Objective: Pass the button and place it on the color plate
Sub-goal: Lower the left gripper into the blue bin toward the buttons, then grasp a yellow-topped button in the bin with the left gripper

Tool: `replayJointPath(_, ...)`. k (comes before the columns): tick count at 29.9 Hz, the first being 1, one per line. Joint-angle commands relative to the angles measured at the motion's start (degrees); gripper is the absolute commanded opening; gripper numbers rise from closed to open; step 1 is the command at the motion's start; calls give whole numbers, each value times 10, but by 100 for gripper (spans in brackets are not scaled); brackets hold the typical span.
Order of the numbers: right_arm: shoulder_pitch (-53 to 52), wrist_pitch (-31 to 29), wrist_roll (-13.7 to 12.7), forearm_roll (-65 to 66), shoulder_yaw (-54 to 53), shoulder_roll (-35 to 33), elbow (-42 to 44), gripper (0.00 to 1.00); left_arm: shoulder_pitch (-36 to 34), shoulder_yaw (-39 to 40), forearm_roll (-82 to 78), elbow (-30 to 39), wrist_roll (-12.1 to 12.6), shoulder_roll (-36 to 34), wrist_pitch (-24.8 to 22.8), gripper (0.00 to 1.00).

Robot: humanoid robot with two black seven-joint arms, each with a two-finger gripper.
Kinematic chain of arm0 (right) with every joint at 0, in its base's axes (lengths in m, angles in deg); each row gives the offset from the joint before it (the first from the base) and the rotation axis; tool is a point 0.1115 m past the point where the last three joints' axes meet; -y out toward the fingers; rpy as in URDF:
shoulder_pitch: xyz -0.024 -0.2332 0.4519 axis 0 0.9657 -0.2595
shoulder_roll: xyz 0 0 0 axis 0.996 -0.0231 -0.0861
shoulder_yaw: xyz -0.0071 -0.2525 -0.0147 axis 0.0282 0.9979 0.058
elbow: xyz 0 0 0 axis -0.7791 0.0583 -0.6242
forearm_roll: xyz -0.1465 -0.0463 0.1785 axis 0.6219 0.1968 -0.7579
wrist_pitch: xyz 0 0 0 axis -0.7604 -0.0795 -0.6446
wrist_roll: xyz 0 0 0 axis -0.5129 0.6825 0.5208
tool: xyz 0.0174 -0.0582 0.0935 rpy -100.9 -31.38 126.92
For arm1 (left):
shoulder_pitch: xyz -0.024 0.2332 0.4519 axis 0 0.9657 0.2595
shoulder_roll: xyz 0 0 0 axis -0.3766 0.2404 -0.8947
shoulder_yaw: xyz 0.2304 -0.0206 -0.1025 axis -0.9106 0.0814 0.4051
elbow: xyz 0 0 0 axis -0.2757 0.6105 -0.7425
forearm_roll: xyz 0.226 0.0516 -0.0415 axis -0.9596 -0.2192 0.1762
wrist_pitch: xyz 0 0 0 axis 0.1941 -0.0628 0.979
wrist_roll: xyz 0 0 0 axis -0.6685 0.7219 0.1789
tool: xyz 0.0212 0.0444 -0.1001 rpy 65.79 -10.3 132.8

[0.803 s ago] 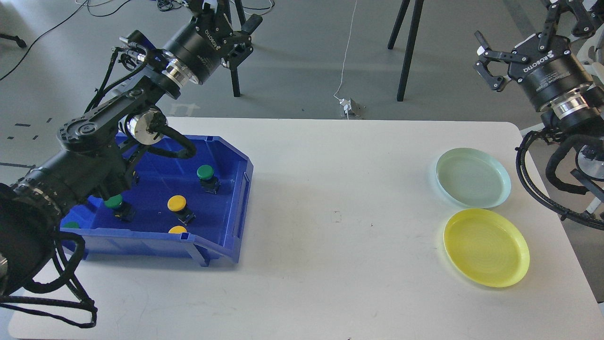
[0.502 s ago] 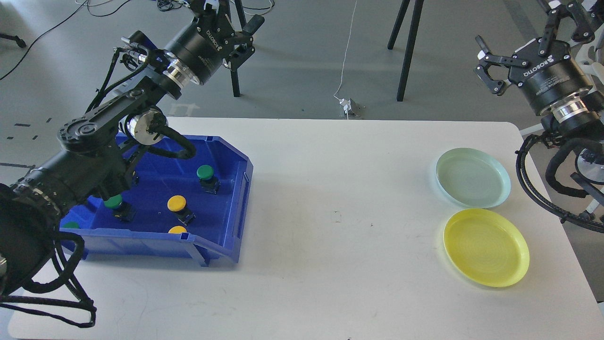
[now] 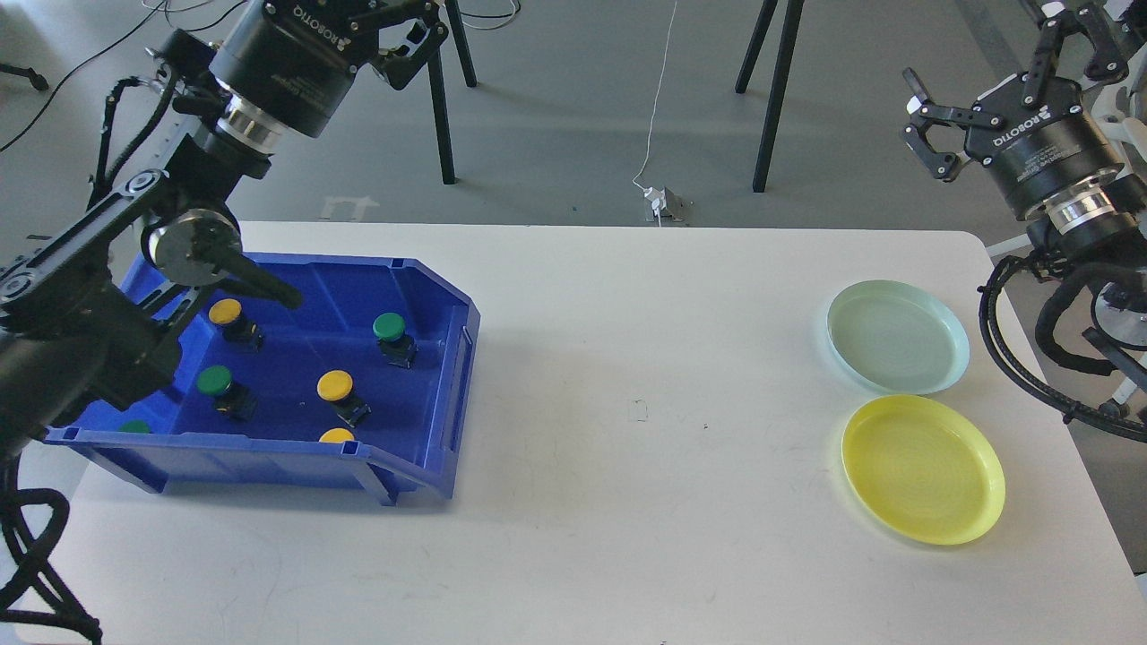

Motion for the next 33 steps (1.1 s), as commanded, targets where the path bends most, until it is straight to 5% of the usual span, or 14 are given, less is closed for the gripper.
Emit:
replayJointPath(1,6,0,0,0,0,-1,2,99,-40,-93,-116,46,0,-103,13,100)
replayJointPath(7,9,0,0,1,4,-1,16,99,-185,-340,-291,37,0,-180,85,100)
replayJointPath(14,22,0,0,1,1,-1,19,99,-309,-578,-462,34,0,-180,156,100)
replayJointPath(24,41,0,0,1,1,-2,29,99,-306,-671,-592,-17,0,-177,164,100)
replayJointPath(33,57,0,0,1,0,-3,36,99,-238,-677,-592,-109,0,-107,164,100)
